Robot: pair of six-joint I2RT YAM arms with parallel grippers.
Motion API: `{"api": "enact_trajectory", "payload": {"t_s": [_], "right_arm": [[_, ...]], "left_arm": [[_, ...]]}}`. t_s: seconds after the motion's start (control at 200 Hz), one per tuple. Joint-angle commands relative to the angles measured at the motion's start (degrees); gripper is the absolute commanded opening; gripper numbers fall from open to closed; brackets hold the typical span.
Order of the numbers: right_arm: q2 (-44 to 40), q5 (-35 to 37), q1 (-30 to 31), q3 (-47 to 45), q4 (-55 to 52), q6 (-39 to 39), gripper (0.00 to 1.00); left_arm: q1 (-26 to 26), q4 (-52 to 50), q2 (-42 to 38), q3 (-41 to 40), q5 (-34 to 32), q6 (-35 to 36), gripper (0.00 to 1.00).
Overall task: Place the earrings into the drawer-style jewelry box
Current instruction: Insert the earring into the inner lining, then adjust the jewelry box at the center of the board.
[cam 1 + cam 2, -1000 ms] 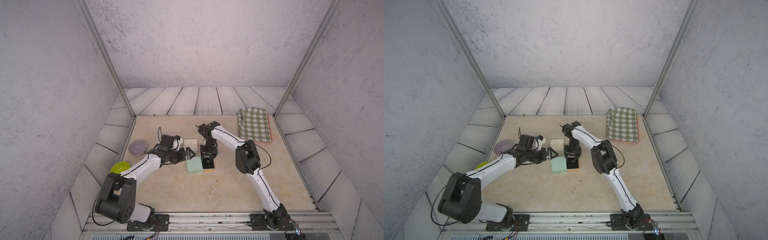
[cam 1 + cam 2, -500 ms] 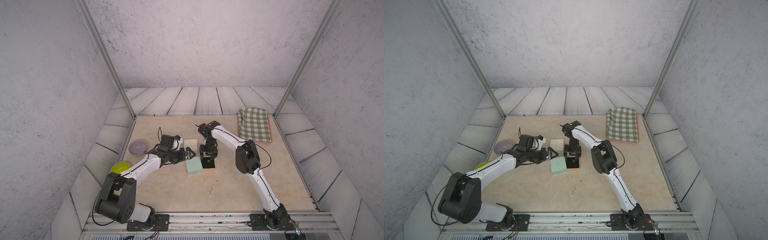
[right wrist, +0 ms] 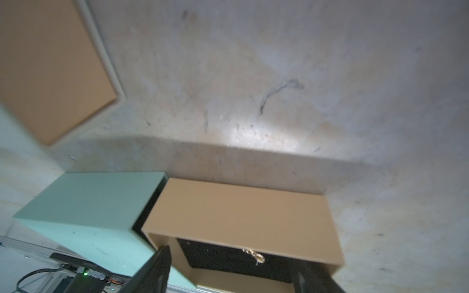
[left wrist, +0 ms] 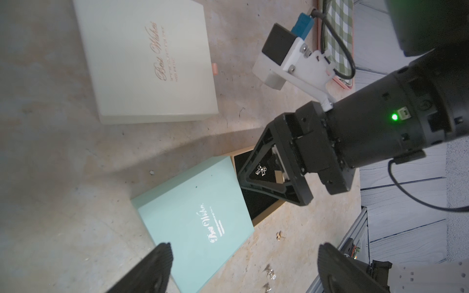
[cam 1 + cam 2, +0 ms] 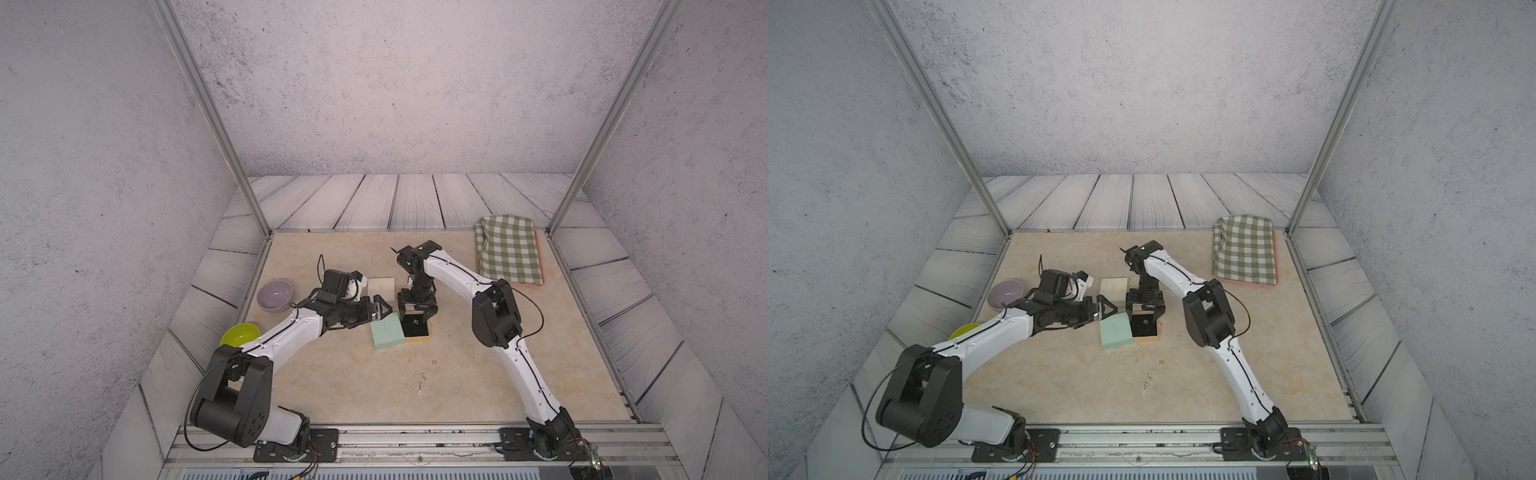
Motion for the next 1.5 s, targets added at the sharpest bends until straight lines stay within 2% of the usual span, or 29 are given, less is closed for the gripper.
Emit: {"api": "enact_trajectory", "payload": {"t_s": [0.0, 0.035, 0.13, 0.165, 0.395, 0.53, 0.681, 0.781, 0.831, 0.896, 1.031, 1.176, 1.296, 1.496], "right_arm": [[-3.52, 0.46, 0.02, 0.92, -1.53, -0.19, 0.87], [-3.8, 0.39, 0.01, 0.91, -1.61, -0.21, 0.92], [-4.98, 0.25, 0.01, 1.39, -1.56, -0.1, 0.94], [-5.53, 0.17, -0.02, 1.68, -1.58, -0.07, 0.99], [-9.51, 0.41, 0.02, 2.85, -1.46, 0.43, 0.99], [-18.07, 8.4, -0.09, -3.97, 4.97, -0.12, 0.99], [-30.26, 23.91, -0.29, -19.08, 18.07, -3.6, 0.99], [-34.47, 28.09, -2.21, -26.62, 22.93, -7.05, 0.99], [-35.55, 26.34, -2.73, -28.87, 23.85, -11.15, 0.99], [-38.38, 20.55, -3.37, -34.4, 28.31, -15.01, 0.99], [-45.22, 9.3, -3.88, -47.56, 39.99, -14.8, 0.99], [-45.13, 0.3, -3.88, -54.0, 46.28, -12.94, 1.0], [-43.73, -4.21, -3.96, -56.95, 50.17, -12.08, 0.99], [-41.89, -4.92, -5.32, -58.5, 50.81, -13.82, 0.99]], "left_arm": [[-0.45, 0.59, 0.05, -0.84, 0.24, 0.04, 0.93], [-0.44, 0.61, 0.05, -0.8, 0.23, 0.04, 0.93], [-0.45, 0.63, 0.05, -0.8, 0.18, 0.19, 0.93], [-0.45, 0.63, 0.05, -0.79, 0.07, 0.21, 0.93], [-0.45, 0.39, 0.14, -0.79, -0.51, 0.29, 0.93], [-0.45, -1.2, -0.33, -0.62, -1.93, 1.27, 0.93], [-0.45, -2.72, -1.14, -0.71, -4.04, 2.28, 0.93], [-0.45, -3.13, -1.04, -0.75, -5.14, 2.39, 0.93], [-0.45, -3.34, -0.76, -0.79, -5.72, 2.37, 0.93], [-0.45, -3.4, -0.03, -0.56, -6.74, 2.34, 0.93], [-0.28, -4.46, 3.01, 1.21, -7.78, 2.64, 0.93], [0.07, -4.88, 7.2, 3.59, -7.53, 2.95, 0.93], [0.23, -4.17, 9.93, 5.09, -6.7, 2.19, 0.93], [0.16, -3.91, 13.39, 8.23, -5.63, 1.6, 0.93]]}}
